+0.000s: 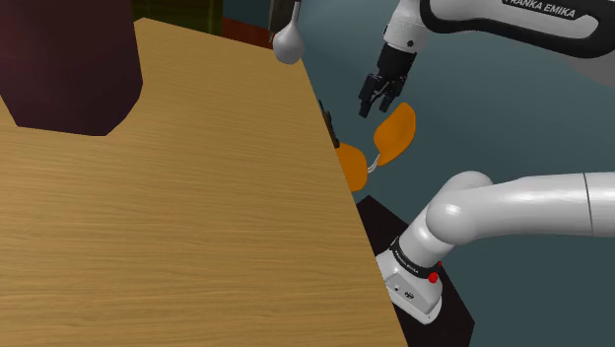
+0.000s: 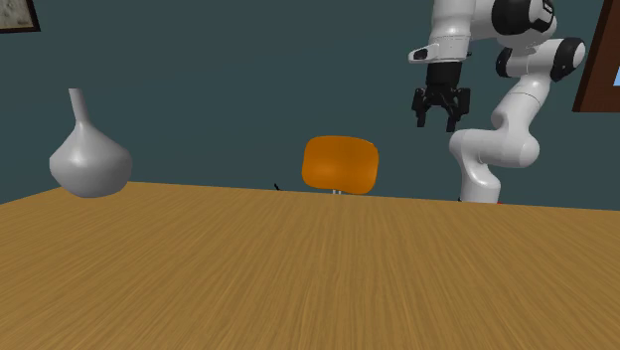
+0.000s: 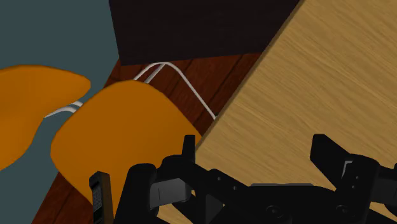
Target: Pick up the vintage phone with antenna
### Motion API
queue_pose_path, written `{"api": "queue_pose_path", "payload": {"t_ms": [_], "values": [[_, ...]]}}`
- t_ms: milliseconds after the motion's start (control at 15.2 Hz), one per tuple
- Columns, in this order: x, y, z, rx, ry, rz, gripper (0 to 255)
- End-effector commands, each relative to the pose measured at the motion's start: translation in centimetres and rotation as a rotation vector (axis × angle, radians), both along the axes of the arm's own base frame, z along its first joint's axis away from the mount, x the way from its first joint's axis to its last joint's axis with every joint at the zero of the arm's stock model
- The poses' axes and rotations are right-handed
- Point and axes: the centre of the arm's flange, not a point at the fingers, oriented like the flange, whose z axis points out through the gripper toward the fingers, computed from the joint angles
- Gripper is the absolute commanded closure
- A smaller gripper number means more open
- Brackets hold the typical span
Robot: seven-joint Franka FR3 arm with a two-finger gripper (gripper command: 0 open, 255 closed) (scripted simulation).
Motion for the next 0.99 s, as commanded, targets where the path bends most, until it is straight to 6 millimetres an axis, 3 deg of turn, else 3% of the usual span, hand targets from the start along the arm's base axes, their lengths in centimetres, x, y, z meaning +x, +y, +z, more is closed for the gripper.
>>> {"api": "queue_pose_path", "payload": {"t_ms": [0,462,924], "values": [[0.0,0.0,0.0,0.000,0.000,0.000,0],[2.9,-7.3,-4.3,0.008,-0.056,0.144,0],[7.0,-14.2,-8.5,0.016,-0.111,0.287,0]]}}
